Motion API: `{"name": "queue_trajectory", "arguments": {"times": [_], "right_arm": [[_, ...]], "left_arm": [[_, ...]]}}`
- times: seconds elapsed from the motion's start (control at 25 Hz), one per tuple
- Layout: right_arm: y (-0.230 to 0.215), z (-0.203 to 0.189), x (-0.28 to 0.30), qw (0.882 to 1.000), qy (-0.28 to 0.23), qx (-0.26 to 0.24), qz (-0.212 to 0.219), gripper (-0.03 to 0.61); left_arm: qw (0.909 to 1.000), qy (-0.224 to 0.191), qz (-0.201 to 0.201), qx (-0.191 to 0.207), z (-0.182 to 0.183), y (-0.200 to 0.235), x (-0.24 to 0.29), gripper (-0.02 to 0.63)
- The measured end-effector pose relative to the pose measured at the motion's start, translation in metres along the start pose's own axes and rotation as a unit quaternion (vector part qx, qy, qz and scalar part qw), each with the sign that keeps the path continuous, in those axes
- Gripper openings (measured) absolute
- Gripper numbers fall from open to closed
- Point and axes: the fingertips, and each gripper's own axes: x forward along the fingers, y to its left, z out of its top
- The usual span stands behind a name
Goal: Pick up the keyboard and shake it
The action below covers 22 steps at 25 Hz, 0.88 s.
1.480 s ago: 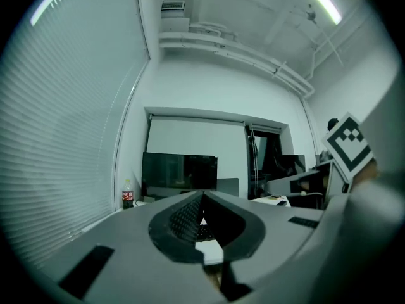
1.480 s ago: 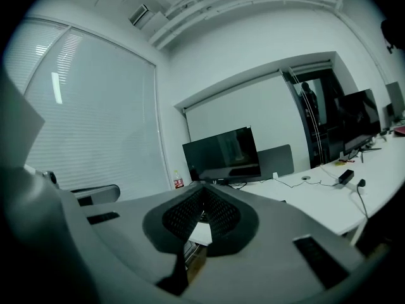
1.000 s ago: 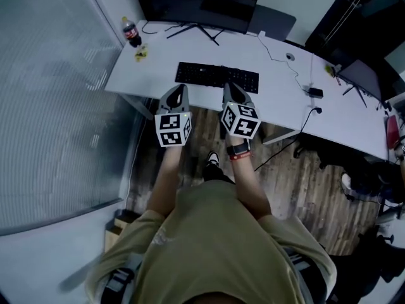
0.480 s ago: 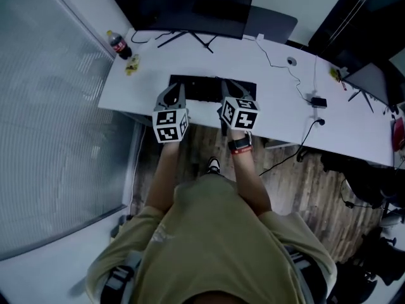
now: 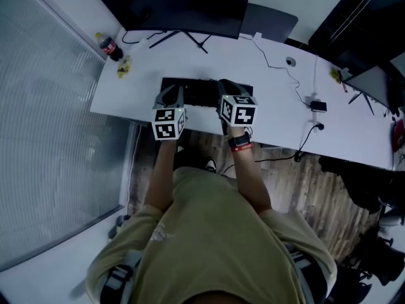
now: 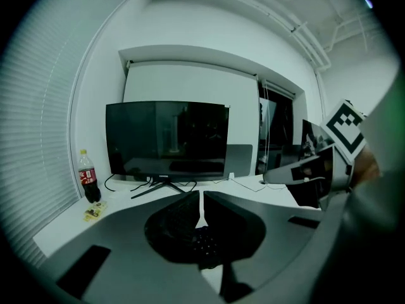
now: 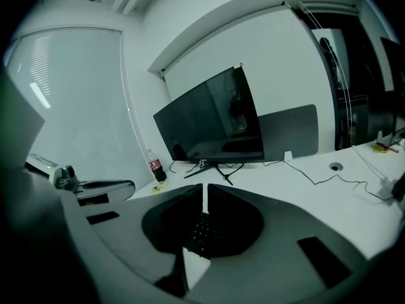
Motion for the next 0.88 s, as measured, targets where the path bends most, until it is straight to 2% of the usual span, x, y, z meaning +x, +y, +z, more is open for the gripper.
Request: {"name": "queue_trajectory", "arguments": {"times": [0.48,0.68,0.88], "right_arm": [[-0.042,-0.012,0.031,0.999,0.029,0.008,-0.035,0.025],[-0.043,-0.032,0.049,0.998,0.056,-0.005,-0.035,0.028],[-0.049,-0.055,0.063,0.996,0.087,-0.015,-0.029,0.114]], "left_arm": [[0.9984,0.045,-0.032,0.004,-0.025,0.011,0.059,0.020],[0.9974,0.064,-0.032,0.000,-0.039,0.030,0.071,0.020],[0.9953,0.090,-0.033,-0.006,-0.057,0.046,0.083,0.020]]}}
